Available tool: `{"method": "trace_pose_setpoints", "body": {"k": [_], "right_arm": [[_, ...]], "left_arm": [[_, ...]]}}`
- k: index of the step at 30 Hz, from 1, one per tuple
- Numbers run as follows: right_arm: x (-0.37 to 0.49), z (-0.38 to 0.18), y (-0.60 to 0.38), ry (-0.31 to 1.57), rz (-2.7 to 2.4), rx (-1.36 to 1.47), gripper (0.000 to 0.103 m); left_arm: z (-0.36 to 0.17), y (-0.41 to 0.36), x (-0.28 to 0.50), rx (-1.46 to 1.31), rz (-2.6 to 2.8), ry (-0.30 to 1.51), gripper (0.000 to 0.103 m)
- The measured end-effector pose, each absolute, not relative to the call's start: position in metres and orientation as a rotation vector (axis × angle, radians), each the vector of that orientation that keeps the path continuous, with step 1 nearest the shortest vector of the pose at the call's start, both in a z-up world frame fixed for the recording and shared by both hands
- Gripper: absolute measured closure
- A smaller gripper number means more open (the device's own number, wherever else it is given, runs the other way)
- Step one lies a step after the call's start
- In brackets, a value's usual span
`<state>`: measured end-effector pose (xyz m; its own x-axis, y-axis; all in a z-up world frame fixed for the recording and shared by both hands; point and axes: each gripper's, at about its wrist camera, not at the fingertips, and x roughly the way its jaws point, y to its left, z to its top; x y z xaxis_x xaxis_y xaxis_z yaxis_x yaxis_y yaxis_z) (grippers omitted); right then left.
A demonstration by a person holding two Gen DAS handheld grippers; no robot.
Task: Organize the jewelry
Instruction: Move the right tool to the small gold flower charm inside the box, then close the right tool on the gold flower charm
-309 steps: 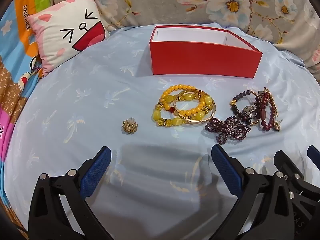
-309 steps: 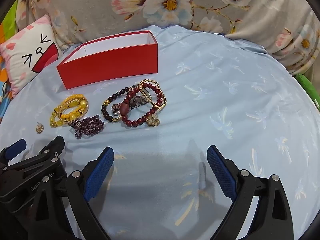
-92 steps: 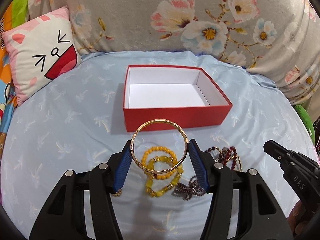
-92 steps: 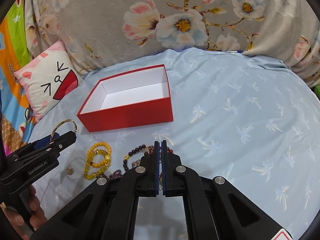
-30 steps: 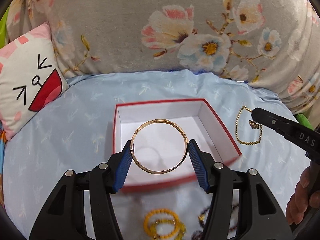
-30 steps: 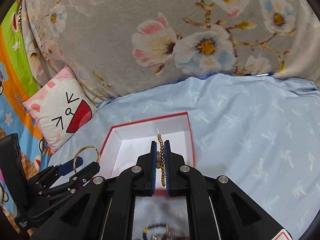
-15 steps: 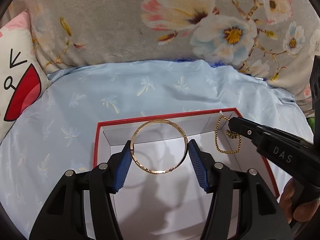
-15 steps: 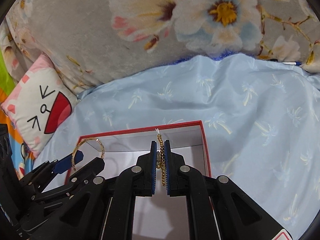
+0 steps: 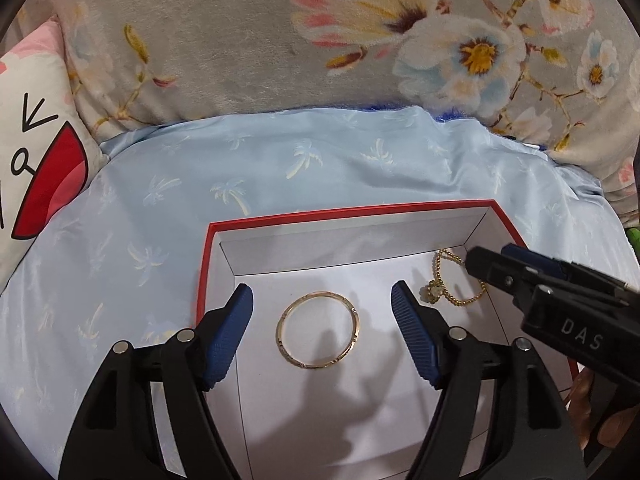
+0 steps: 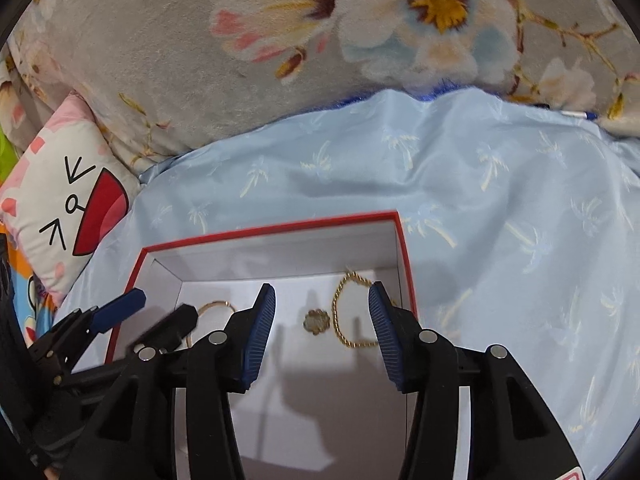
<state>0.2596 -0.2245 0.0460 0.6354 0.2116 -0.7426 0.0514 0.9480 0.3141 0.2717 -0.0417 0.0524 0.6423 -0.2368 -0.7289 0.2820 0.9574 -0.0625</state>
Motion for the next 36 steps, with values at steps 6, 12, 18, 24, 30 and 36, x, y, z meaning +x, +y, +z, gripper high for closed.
{"method": "trace_pose_setpoints", "body": {"k": [6,12,18,24,30,36], "right_arm": [[0.232,0.046,-0.219,0.868,0.100,0.318,0.060],[0.200,0.043,-0.211,0.865,0.120,0.300,0.070],[0.196,0.044,-0.202,0.877,0.133,0.260,0.074],[0.237,0.046,-0.180,0.924,0.160,0.202,0.074],[0.283,0.027,-0.168,1.083,0.128,0.106,0.074],[0.300,0.019,-0.149,1.180,0.129,-0.024,0.087]], "left_arm": [[0.052,-0.037,0.261,0.061,-0.301,0.823,0.035],[0.052,-0.026,0.241,0.043,-0.300,0.822,0.035],[0.054,-0.020,0.219,0.041,-0.291,0.799,0.035],[0.061,-0.011,0.202,0.031,-0.285,0.777,0.035],[0.063,0.012,0.196,0.002,-0.267,0.768,0.035],[0.058,0.027,0.199,-0.041,-0.260,0.780,0.035]]}}
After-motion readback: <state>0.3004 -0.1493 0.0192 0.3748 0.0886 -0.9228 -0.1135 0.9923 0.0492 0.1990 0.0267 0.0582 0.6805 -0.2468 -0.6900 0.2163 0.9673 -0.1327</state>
